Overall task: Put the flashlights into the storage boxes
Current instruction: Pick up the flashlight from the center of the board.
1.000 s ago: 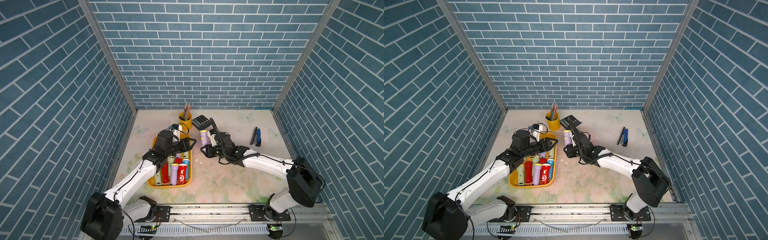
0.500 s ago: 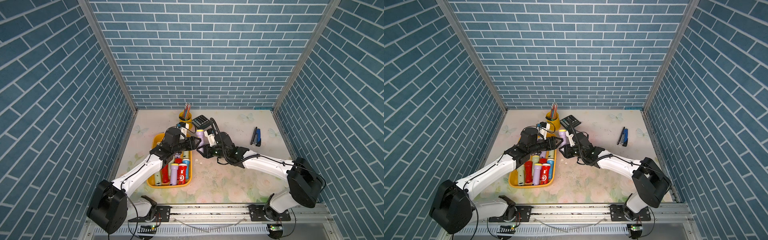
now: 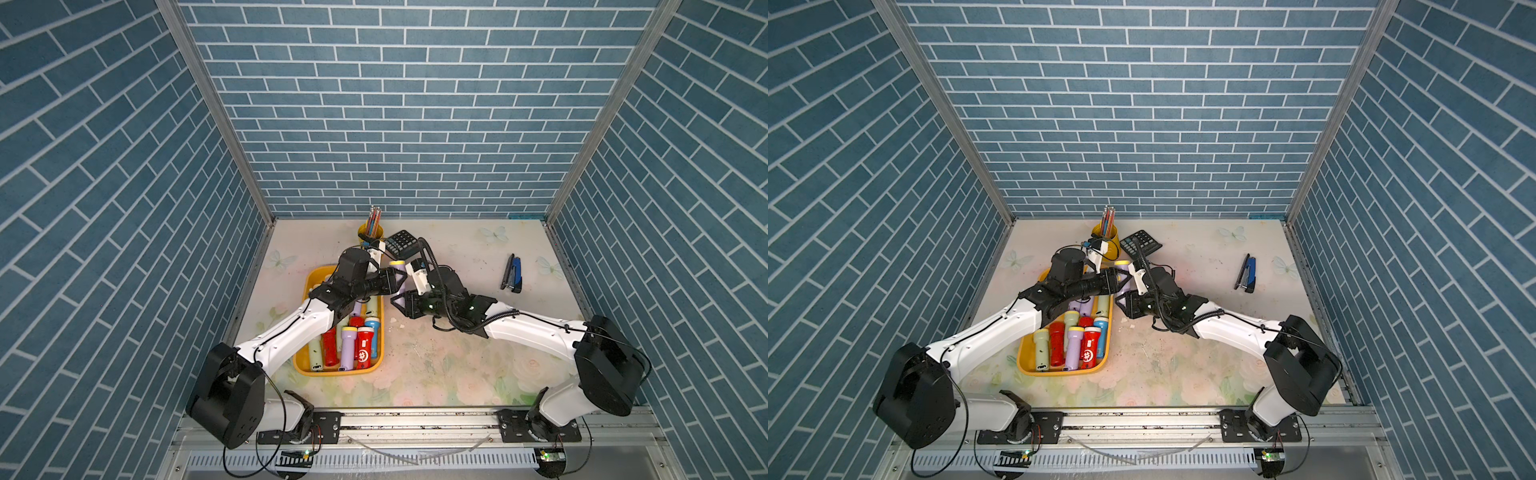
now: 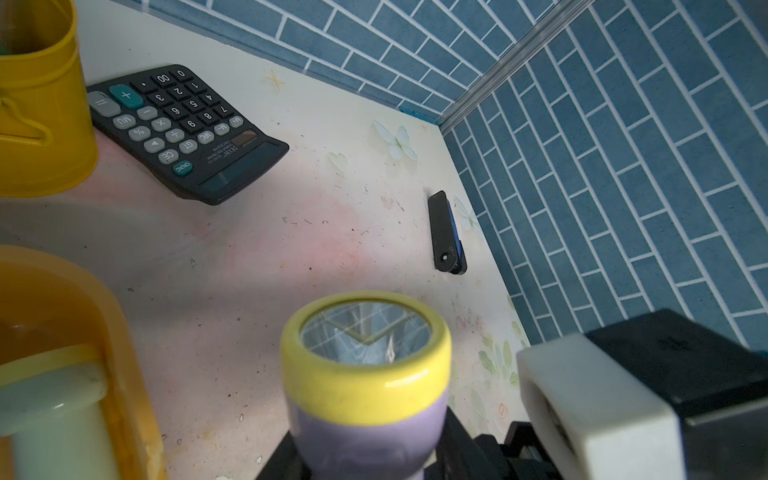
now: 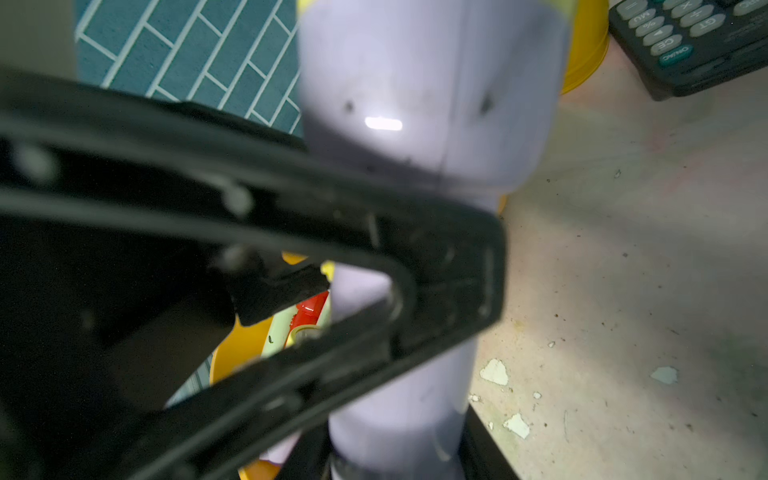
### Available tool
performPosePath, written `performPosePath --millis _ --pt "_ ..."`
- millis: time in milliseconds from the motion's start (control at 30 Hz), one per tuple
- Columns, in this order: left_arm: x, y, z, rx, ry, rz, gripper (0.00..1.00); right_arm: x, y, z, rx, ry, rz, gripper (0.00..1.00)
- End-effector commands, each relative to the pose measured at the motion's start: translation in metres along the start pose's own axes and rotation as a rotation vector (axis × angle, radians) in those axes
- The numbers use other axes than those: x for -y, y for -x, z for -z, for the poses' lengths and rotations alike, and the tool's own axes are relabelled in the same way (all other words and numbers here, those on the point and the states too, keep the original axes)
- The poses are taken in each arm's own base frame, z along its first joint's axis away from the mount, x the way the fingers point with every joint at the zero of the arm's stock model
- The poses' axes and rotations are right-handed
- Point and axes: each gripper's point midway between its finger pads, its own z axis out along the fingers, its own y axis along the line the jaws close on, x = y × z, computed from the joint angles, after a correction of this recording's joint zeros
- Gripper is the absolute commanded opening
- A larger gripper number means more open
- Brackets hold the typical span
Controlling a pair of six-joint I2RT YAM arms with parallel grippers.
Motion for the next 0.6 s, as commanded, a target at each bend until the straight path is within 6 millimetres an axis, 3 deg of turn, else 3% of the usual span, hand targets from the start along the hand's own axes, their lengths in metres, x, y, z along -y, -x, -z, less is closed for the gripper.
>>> performPosePath --millis 0,567 --pt "0.0075 0.0074 0.0006 0.009 -0.003 -0.038 0.44 -0.0056 -0.0004 0.0023 0.011 0.012 0.017 0.22" --pt "-0.0017 -0.0007 0.0021 -0.034 0.050 -0.028 0.27 -0.0058 -0.0051 0.0017 -0.010 -0.002 0.031 0.25"
